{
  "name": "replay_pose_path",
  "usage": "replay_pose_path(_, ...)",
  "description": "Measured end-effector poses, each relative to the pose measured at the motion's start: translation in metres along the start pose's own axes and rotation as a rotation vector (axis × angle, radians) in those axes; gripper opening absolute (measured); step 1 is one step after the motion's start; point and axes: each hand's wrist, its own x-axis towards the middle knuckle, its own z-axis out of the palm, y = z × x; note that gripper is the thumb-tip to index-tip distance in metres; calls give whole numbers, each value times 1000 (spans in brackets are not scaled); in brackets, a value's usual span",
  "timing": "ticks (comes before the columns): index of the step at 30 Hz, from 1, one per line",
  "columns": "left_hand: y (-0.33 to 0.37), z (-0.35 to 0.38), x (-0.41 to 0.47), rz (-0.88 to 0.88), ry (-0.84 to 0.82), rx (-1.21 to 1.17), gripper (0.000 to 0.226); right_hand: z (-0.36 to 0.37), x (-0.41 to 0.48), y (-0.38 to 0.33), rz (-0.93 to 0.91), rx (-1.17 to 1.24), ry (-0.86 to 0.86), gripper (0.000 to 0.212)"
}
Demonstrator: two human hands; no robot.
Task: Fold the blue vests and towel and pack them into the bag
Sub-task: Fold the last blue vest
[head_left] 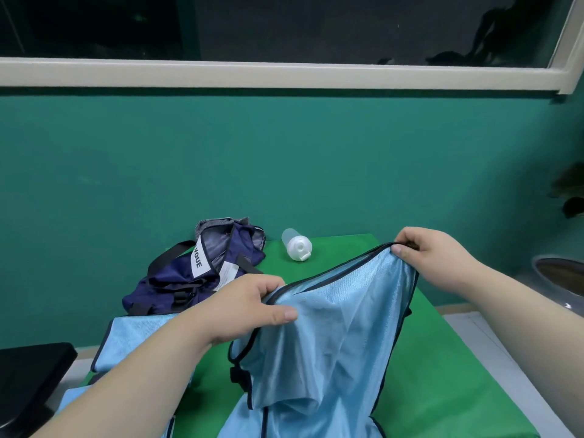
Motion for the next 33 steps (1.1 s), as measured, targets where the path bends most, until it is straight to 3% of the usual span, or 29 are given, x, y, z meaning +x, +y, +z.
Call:
replay_pose_path(5, 4, 5, 0, 4, -1, -76, 22, 1, 0, 3, 17, 22, 4, 16)
replay_pose_path(13, 9, 7, -6, 63, 142, 147, 64, 0, 0, 4, 22, 25, 13, 16)
replay_pose_path(19, 20, 5, -10, 110, 102, 297, 35, 1, -1, 2, 20, 20, 13, 16)
replay_pose_path(29, 8, 5, -3, -46, 165, 487, 25, 2, -5, -5, -4, 15, -7, 17)
replay_pose_path(33, 4, 8, 2, -78, 172, 613, 9, 3, -7, -8, -30, 9, -17, 16)
